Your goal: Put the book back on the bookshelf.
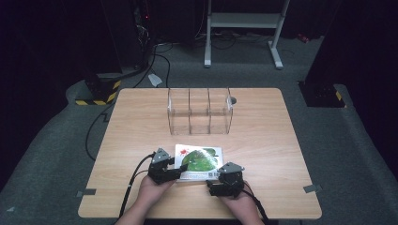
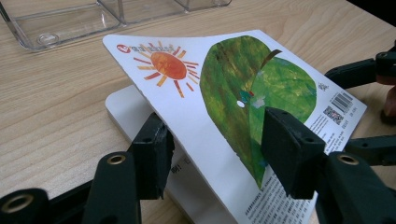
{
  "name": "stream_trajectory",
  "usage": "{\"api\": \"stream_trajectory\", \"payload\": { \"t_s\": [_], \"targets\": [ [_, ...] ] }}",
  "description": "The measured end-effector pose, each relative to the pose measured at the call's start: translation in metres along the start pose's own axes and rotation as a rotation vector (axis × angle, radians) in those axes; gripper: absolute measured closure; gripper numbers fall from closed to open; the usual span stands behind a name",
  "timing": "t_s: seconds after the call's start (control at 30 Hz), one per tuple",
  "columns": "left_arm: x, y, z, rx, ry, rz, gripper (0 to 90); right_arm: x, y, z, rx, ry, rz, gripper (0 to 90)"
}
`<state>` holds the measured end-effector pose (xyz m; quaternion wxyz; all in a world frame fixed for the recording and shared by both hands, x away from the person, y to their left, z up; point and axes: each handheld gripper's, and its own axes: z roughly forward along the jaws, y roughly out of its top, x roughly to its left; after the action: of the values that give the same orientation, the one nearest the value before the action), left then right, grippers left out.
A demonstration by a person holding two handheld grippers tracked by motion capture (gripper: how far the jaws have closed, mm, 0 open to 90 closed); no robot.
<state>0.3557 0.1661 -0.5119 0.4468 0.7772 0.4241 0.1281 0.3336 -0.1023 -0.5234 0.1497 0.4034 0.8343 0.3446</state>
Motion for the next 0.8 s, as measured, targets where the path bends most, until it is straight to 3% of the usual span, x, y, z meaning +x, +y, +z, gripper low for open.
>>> {"api": "stream_trajectory", "payload": {
  "t_s": [0.1, 0.4, 0.8],
  "targets": [
    [0.0, -0.001, 0.002, 0.007, 0.0, -0.01, 44.5, -0.005, -0.003, -0.004, -0.017, 0.028, 0.021, 16.8],
    [0.002, -0.002, 0.004, 0.012, -0.003, -0.001, 44.5, -0.007, -0.006, -0.01, -0.05, 0.028, 0.032, 19.6],
    [0.0, -0.003, 0.0, -0.007, -0.008, 0.052, 52.7, -0.016, -0.005, -0.018, -0.109, 0.017, 0.084, 22.4]
  ]
}}
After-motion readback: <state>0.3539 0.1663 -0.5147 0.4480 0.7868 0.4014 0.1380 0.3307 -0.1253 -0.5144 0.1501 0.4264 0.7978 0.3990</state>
